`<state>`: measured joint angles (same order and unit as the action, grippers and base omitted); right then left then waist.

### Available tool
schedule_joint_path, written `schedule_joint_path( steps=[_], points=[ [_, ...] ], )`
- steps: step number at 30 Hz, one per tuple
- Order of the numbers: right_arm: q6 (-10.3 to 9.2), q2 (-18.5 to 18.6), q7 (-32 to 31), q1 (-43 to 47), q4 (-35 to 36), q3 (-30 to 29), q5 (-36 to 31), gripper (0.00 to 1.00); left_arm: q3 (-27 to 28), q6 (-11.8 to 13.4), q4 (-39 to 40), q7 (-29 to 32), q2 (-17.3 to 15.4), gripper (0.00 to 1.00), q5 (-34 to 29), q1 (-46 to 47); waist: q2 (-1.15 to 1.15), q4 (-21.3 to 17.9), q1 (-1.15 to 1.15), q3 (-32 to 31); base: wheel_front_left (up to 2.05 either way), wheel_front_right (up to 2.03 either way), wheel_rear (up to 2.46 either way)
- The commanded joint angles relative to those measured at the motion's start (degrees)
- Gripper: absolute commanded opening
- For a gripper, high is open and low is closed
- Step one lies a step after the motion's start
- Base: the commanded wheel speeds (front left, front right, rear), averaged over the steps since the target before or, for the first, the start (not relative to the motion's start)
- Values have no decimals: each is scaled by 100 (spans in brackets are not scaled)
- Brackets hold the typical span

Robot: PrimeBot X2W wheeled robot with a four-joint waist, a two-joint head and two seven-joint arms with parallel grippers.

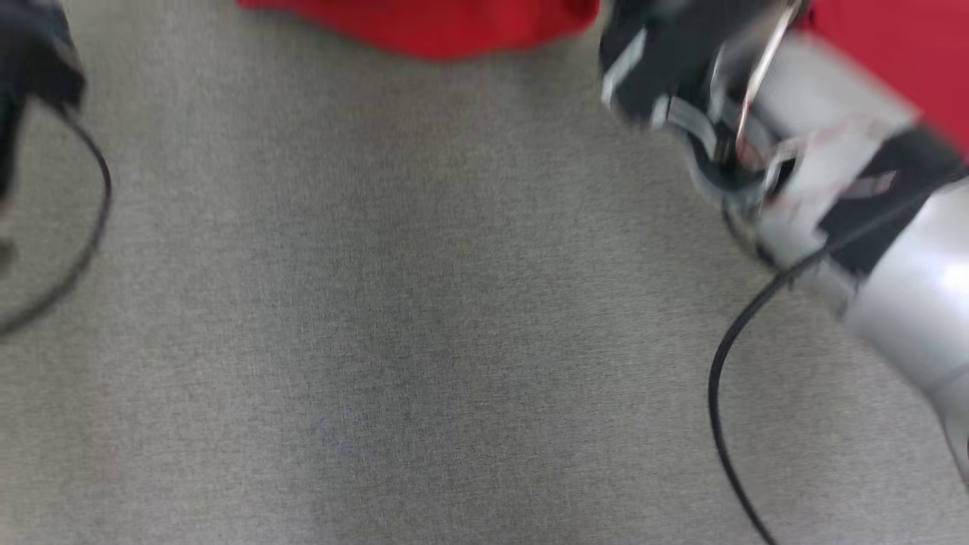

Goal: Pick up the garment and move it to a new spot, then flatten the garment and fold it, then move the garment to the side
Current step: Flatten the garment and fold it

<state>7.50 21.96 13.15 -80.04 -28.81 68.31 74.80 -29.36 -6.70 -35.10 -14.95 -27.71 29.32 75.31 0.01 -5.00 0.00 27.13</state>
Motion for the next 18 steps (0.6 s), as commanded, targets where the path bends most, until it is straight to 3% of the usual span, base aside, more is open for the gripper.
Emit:
schedule_joint_path(
  steps=[1, 9, 18],
  points=[
    [-3, 101, 44, 256, 131, 107, 66, 0, 63, 52, 138, -32, -61, 0, 88, -354, -1, -77, 0, -270, 0, 0, 0],
    [-3, 582, 152, 1678, 954, 438, 187, 0, 670, 639, 1737, -29, -126, 0, 466, -2748, -1, -70, 0, -828, 0, 0, 0],
    [-3, 1159, 98, 2938, 1718, 493, -150, 0, 970, 1129, 3076, -30, 144, 0, 325, -5086, -1, 4, 0, -1288, 0, 0, 0]
  ],
)
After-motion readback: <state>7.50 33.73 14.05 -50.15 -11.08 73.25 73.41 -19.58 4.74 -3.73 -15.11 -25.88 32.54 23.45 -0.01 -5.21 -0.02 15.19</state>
